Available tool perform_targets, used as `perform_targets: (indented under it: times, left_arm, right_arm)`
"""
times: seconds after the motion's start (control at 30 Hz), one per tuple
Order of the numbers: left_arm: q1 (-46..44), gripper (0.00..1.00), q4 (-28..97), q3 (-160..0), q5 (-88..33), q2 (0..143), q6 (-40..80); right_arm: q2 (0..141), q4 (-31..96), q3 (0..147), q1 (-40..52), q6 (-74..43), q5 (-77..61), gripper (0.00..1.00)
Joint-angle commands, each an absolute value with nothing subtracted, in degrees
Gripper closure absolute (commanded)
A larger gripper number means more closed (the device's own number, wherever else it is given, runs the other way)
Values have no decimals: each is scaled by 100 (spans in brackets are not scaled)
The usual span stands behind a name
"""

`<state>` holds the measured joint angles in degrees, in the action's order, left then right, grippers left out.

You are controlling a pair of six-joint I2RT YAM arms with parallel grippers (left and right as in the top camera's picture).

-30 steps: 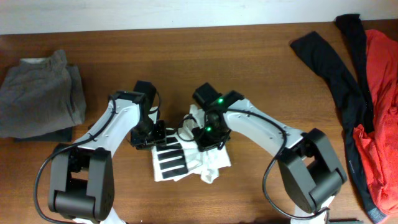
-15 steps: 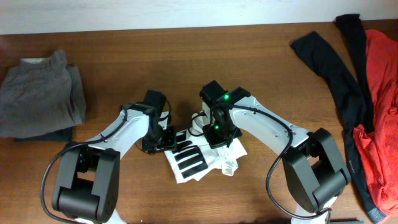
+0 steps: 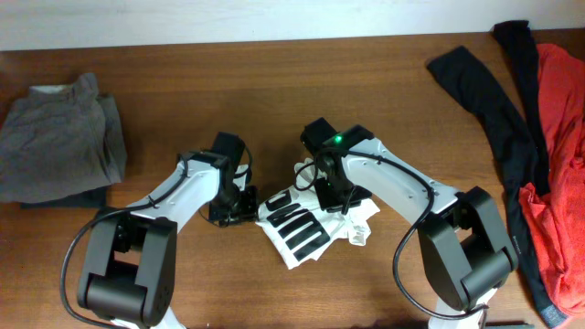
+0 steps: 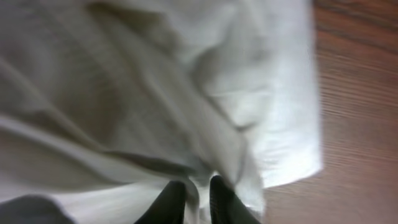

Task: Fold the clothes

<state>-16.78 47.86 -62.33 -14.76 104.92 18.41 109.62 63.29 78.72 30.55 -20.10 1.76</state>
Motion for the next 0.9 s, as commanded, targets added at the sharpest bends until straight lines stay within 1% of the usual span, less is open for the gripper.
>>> perform_targets:
  times: [0.0,0.07,0.1,0.13,0.23,0.27,0.3,0.37,0.47,0.77,0.83,0.87]
  left_arm:
    - [-1597,60,4724,-6954,-1420,10573,1564]
    - [-1599,59,4567,-7144,-1417,10573,1358]
    - [-1603,55,4379,-7240,-1420,10573,1240]
    - [-1603,54,4272,-7251,-1417,10573,1223]
    - [-1605,53,4130,-7251,-1455,10575,1232]
    - [-1621,53,4206,-7249,-1780,10575,1229]
    - [-1623,53,4276,-7249,-2005,10575,1229]
    - [-1638,53,4484,-7247,-2383,10575,1229]
    - [-1747,52,4853,-7238,-2652,10575,1229]
    - [-2475,52,4952,-7216,-2676,10575,1229]
    - [-2585,52,4947,-7216,-2615,10589,1232]
    - [-2639,52,4934,-7216,-2550,10606,1232]
  right_arm:
    - [10606,6462,8068,2775,-2523,987,79]
    - [10521,6525,8237,2646,-2515,1009,78]
    - [10449,6659,8409,2563,-2445,932,77]
    - [10394,6733,8506,2536,-2300,812,78]
    - [10294,6794,8630,2550,-1750,360,72]
    - [10289,6726,8637,2561,-1184,-228,66]
    - [10302,6702,8632,2558,-845,-576,65]
    - [10350,6685,8617,2571,-462,-840,65]
    - [10468,6541,8510,2585,-196,-794,61]
    - [11306,6274,8409,2580,-40,-510,61]
    - [11408,6261,8409,2580,-43,-515,62]
    - [11454,6250,8409,2580,-43,-513,65]
